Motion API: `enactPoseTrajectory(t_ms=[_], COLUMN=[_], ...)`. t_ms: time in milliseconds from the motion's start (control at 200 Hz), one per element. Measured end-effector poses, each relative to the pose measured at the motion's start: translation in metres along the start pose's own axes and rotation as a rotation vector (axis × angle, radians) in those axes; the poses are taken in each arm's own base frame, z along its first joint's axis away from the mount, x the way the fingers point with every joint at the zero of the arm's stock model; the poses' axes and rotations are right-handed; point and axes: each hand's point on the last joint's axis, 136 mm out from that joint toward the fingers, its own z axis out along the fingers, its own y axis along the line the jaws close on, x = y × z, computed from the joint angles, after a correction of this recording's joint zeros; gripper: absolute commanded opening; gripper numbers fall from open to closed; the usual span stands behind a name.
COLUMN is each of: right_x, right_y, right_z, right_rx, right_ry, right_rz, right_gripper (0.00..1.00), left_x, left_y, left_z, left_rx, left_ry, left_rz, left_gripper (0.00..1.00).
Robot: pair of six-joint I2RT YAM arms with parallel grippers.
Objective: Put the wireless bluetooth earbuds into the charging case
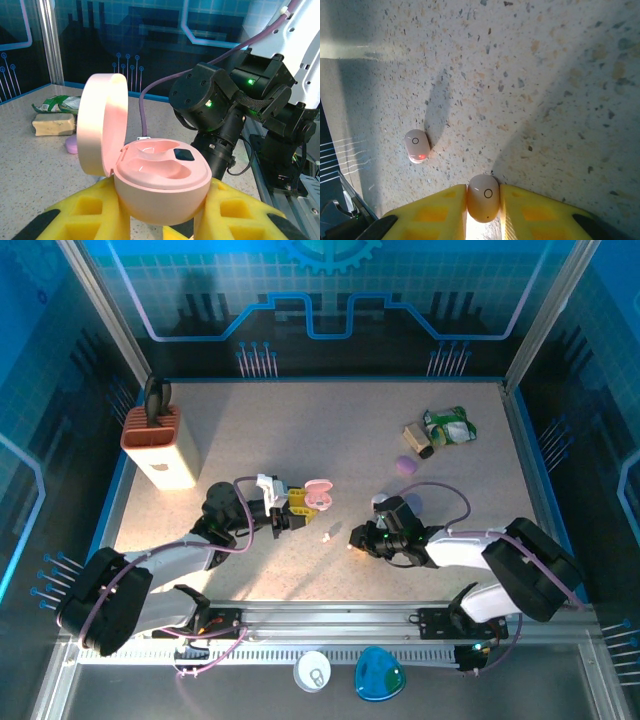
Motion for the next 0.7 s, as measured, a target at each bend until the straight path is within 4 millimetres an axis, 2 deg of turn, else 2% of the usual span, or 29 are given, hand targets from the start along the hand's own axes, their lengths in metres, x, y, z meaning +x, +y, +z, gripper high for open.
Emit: enactPoseTrajectory(t_ms=[490,590,695], right_x=[-0.002,-0.007,-0.022], right_y=[0.004,0.004,0.006], right_z=[0.003,-0.004,-0.017], right_rx=[0.016,0.095,0.191], right_ry=[-0.013,-0.043,-0.099], right_rz=[-0.038,-0.107,-0.183], right_gripper=[0.20,0.20,0.20], left_x=[0.001,0.001,0.001], left_y=[0.000,0.000,0.000], left_z=[0.000,0.000,0.000], left_rx=[0.000,-0.001,0.000], left_ry=[0.002,0.002,0.002], left_rz=[0.001,0.001,0.001], left_gripper=[0.28,0.29,0.28])
